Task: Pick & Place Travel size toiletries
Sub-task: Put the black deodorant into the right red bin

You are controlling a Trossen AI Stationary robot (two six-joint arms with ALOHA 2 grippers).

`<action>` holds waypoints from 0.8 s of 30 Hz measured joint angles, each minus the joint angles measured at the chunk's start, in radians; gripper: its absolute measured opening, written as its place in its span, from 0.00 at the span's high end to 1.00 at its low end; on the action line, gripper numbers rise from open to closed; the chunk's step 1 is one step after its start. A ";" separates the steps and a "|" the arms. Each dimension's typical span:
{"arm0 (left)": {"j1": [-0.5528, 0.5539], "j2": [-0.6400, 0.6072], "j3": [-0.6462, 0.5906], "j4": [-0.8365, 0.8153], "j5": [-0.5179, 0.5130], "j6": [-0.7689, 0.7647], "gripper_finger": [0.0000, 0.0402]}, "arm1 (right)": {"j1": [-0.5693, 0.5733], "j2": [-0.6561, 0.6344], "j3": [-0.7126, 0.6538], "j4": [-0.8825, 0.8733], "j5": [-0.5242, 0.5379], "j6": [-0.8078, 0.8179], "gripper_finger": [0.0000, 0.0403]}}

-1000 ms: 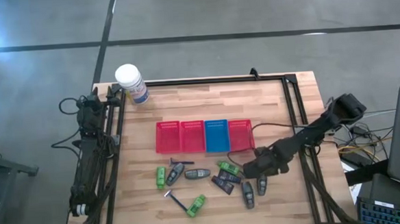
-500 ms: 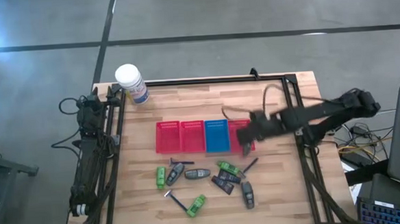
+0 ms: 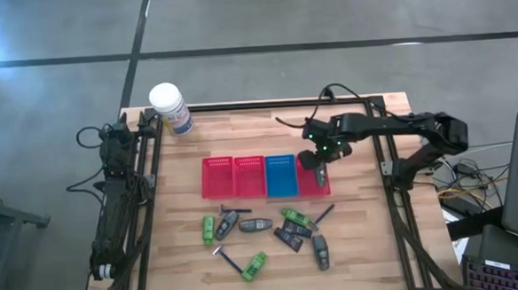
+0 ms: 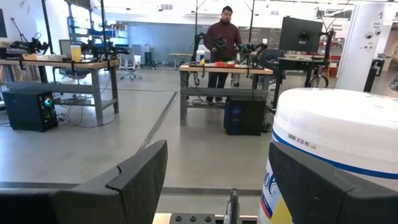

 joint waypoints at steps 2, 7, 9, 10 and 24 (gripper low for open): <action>0.000 0.000 0.000 0.000 0.000 0.000 0.29 | 0.000 0.015 -0.011 0.018 0.000 -0.008 0.47; 0.000 0.000 0.000 0.000 0.000 0.000 0.29 | 0.000 0.038 -0.016 0.073 0.000 -0.011 0.49; 0.000 0.000 0.000 0.000 0.000 0.000 0.29 | 0.000 0.044 -0.016 0.076 0.000 -0.006 0.46; 0.000 0.000 0.000 0.000 0.000 0.000 0.29 | 0.000 0.045 -0.016 0.074 0.000 -0.002 0.43; 0.000 0.000 0.000 0.000 0.000 0.000 0.29 | 0.115 -0.061 -0.016 0.052 0.042 0.046 0.15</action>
